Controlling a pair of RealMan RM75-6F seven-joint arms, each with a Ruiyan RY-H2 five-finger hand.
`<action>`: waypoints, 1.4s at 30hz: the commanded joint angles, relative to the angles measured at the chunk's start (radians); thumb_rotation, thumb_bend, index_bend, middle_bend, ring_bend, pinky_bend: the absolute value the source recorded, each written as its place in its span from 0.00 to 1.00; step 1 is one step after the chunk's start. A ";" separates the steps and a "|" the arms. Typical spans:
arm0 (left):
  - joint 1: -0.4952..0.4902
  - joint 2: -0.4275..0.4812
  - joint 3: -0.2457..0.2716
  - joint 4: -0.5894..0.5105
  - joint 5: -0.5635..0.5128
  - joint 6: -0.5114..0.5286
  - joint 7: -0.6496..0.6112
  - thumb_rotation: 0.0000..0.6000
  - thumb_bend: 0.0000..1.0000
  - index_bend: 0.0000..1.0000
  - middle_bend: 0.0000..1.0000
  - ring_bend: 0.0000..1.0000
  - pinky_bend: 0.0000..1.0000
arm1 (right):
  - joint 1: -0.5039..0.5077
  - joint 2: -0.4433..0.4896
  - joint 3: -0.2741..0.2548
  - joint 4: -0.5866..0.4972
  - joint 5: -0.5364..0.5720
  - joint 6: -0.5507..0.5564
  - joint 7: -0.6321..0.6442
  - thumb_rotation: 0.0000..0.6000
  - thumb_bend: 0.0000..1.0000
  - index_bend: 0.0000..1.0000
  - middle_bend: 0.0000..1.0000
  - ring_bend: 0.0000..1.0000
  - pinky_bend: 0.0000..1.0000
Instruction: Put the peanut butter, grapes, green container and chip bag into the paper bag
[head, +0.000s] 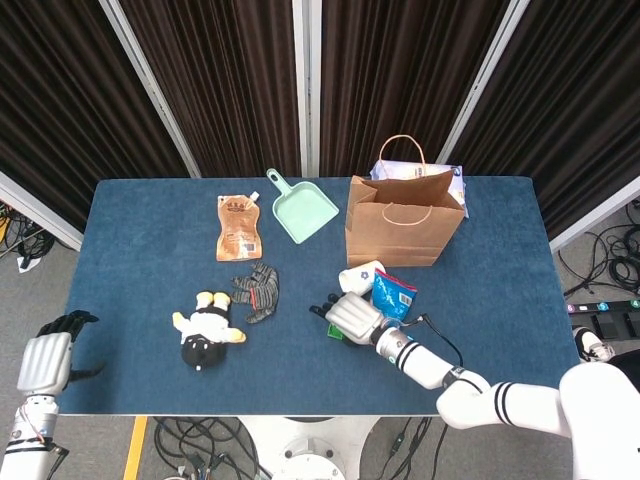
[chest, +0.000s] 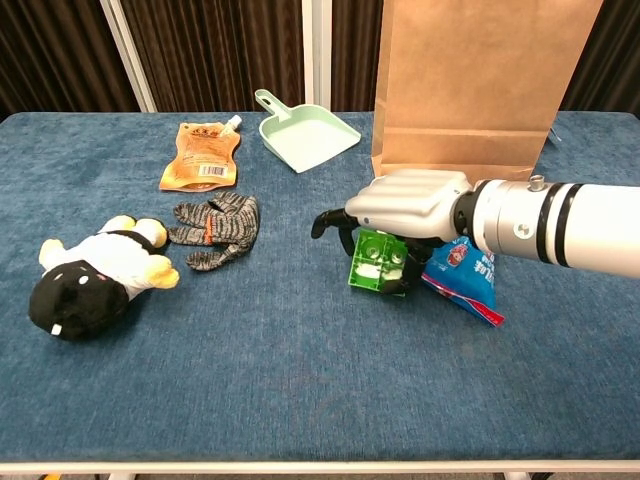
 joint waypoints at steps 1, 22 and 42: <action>0.001 -0.001 0.000 0.004 -0.001 0.000 -0.003 1.00 0.08 0.35 0.34 0.26 0.28 | -0.002 0.006 -0.007 -0.006 -0.007 0.006 -0.006 1.00 0.23 0.20 0.34 0.25 0.52; 0.002 -0.007 -0.001 0.016 0.004 -0.001 -0.013 1.00 0.08 0.35 0.34 0.26 0.28 | -0.020 0.080 -0.011 -0.077 0.028 0.029 -0.030 1.00 0.00 0.09 0.26 0.16 0.39; 0.009 -0.007 -0.002 0.016 0.000 0.003 -0.016 1.00 0.08 0.35 0.34 0.26 0.28 | -0.006 0.001 -0.015 -0.008 0.059 0.052 -0.110 1.00 0.23 0.28 0.38 0.28 0.53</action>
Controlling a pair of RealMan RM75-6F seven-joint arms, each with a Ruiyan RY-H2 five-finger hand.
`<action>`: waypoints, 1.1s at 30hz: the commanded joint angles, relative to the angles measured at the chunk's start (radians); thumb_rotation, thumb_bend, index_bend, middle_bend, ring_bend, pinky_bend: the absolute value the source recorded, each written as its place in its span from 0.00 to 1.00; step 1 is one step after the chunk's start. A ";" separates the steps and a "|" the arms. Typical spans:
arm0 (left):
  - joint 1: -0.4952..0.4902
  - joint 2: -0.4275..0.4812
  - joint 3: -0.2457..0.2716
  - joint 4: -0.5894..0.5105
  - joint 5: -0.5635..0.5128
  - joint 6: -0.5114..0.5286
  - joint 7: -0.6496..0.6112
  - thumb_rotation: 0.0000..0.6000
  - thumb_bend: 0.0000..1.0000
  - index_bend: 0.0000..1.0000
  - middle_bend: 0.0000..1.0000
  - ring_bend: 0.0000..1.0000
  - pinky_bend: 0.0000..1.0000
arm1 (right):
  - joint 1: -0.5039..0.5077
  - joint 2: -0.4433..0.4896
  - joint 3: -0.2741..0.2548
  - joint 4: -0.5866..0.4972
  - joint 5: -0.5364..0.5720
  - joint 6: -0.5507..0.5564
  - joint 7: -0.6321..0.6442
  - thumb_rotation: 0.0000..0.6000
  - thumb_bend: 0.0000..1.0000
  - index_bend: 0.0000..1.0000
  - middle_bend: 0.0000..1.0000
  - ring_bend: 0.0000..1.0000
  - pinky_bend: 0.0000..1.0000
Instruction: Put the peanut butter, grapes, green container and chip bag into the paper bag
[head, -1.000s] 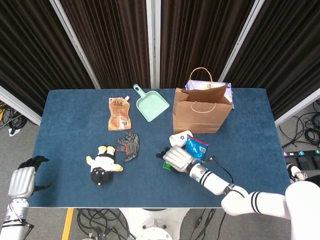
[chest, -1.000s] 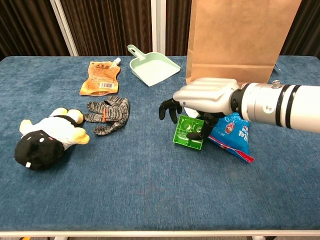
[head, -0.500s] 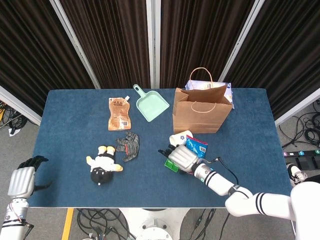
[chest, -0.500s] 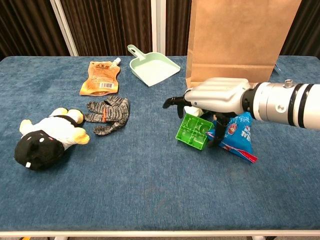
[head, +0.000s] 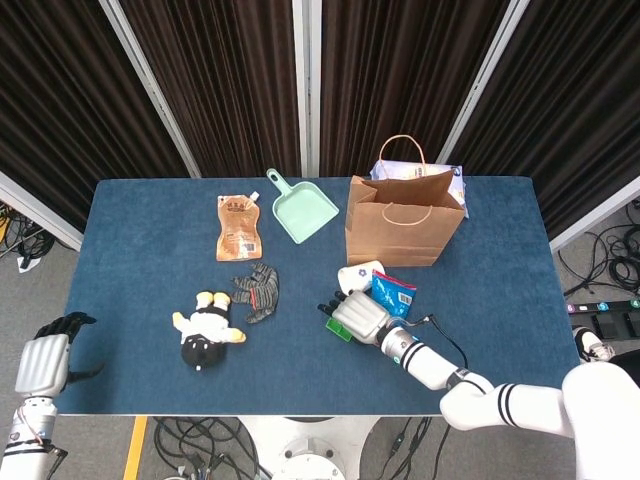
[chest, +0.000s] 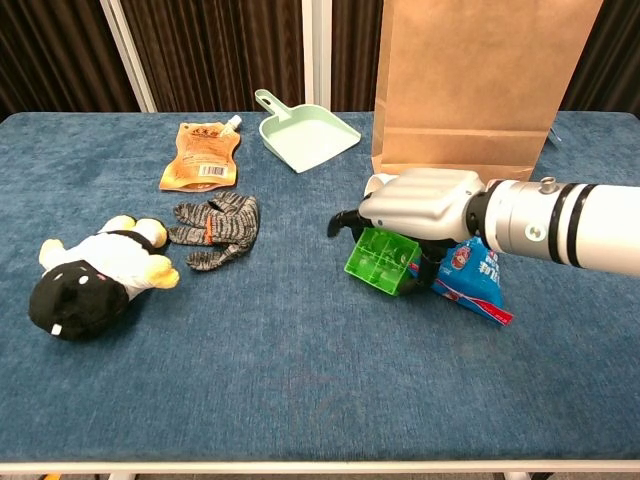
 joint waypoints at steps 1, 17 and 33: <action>0.001 0.000 0.001 0.001 0.000 0.001 -0.002 1.00 0.08 0.35 0.34 0.26 0.28 | -0.008 -0.009 0.005 0.001 -0.019 0.030 0.007 1.00 0.24 0.30 0.39 0.29 0.55; -0.003 0.004 -0.004 -0.002 0.006 0.002 0.001 1.00 0.08 0.35 0.34 0.26 0.28 | -0.062 0.204 0.070 -0.260 -0.284 0.217 0.414 1.00 0.25 0.32 0.41 0.32 0.57; -0.021 0.008 -0.009 -0.014 0.016 -0.008 0.015 1.00 0.08 0.35 0.34 0.26 0.28 | -0.202 0.543 0.190 -0.382 -0.378 0.542 0.713 1.00 0.25 0.33 0.41 0.32 0.57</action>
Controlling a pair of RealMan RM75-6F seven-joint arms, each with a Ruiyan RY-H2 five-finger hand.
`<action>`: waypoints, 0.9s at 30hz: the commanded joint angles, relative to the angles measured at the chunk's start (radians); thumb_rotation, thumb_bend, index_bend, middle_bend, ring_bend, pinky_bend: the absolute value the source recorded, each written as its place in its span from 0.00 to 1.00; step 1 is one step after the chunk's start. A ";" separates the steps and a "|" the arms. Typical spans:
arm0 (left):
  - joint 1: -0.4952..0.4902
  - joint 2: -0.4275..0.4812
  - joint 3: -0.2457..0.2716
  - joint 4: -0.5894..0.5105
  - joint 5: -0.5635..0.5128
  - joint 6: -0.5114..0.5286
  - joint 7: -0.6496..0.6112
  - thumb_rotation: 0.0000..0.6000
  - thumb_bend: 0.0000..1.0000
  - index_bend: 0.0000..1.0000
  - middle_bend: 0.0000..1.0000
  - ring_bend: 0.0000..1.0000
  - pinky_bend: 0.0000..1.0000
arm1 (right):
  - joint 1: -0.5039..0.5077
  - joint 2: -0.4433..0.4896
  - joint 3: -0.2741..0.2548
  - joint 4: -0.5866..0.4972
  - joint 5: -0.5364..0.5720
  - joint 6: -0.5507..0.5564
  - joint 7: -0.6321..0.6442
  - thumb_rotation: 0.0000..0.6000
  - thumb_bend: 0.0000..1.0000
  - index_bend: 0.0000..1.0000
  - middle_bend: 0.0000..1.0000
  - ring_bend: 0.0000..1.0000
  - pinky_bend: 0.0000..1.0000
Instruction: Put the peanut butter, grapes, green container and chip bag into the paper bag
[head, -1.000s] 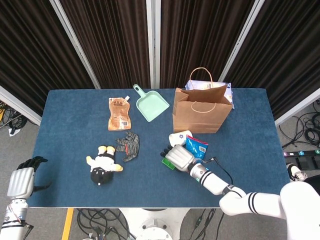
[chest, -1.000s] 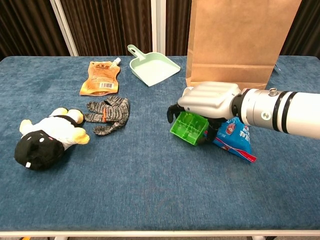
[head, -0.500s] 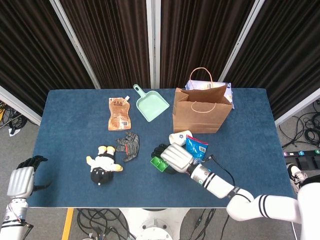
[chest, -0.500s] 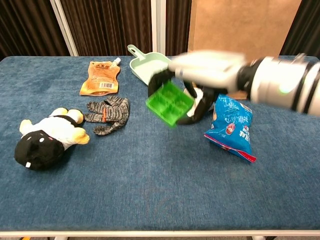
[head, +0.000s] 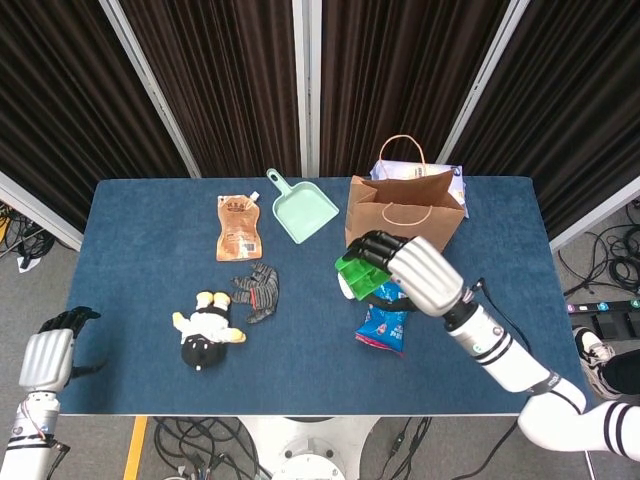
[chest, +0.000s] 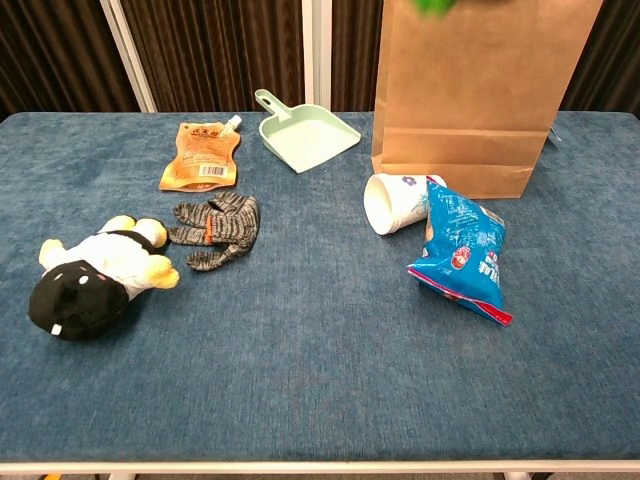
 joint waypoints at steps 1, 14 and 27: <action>-0.001 0.000 0.001 -0.001 0.000 -0.001 0.002 1.00 0.08 0.35 0.34 0.26 0.28 | -0.034 0.055 0.047 -0.001 0.003 0.059 0.076 1.00 0.25 0.33 0.41 0.32 0.57; -0.010 0.001 0.003 -0.010 0.007 -0.006 0.011 1.00 0.08 0.35 0.34 0.26 0.28 | -0.005 0.112 0.143 0.130 0.250 -0.070 0.121 1.00 0.25 0.33 0.41 0.31 0.57; -0.016 0.003 0.001 -0.015 -0.011 -0.022 0.021 1.00 0.08 0.35 0.34 0.26 0.28 | 0.122 0.004 0.155 0.336 0.472 -0.347 -0.004 1.00 0.24 0.33 0.41 0.31 0.57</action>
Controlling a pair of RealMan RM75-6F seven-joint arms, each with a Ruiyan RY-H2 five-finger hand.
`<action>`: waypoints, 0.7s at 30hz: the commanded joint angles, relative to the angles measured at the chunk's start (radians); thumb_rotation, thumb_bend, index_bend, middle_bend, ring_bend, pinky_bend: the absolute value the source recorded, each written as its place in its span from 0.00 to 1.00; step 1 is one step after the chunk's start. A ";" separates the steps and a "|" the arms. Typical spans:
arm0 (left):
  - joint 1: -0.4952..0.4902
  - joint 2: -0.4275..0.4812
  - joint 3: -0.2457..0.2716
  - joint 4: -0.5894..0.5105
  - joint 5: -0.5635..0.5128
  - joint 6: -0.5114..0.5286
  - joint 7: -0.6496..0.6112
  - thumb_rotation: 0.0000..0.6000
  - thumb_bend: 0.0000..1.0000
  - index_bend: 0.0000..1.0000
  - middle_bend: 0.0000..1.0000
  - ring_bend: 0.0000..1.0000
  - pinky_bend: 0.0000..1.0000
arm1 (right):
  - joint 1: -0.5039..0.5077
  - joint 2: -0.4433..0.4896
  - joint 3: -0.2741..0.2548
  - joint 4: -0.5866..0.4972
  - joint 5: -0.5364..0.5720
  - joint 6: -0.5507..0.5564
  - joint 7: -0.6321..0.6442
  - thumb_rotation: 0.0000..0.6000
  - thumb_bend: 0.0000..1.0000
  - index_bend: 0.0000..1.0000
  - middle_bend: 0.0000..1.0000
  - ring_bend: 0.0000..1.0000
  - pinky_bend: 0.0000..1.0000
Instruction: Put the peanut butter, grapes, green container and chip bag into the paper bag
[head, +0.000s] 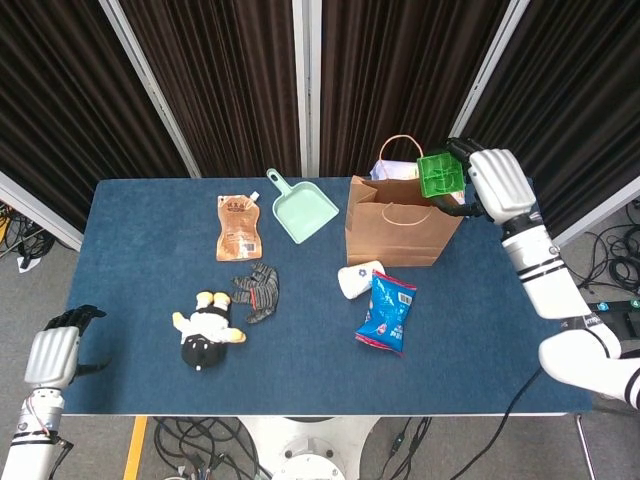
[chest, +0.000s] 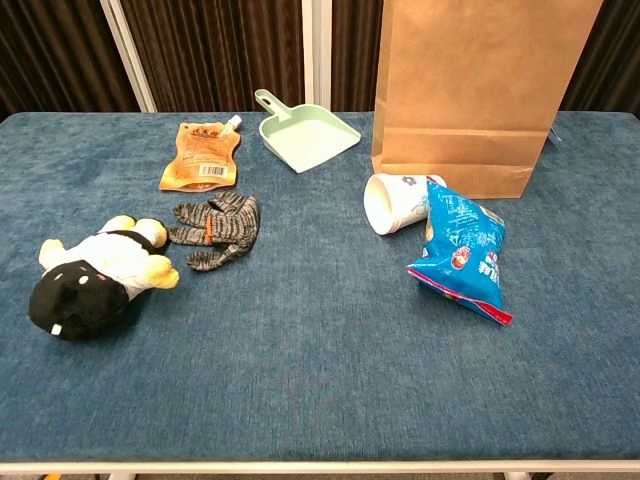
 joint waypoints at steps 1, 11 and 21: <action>0.000 0.000 0.001 0.000 -0.001 -0.001 0.000 1.00 0.08 0.35 0.34 0.26 0.28 | 0.048 -0.049 -0.001 0.060 0.047 -0.067 -0.054 1.00 0.24 0.33 0.41 0.31 0.57; 0.005 0.001 0.004 0.000 -0.006 0.002 -0.003 1.00 0.08 0.35 0.34 0.26 0.28 | 0.077 -0.123 -0.018 0.127 0.086 -0.105 -0.131 1.00 0.24 0.33 0.41 0.31 0.54; 0.006 -0.003 0.006 0.006 -0.005 0.001 -0.008 1.00 0.08 0.35 0.34 0.26 0.28 | 0.039 -0.117 -0.045 0.082 0.028 -0.062 -0.147 1.00 0.24 0.33 0.41 0.31 0.52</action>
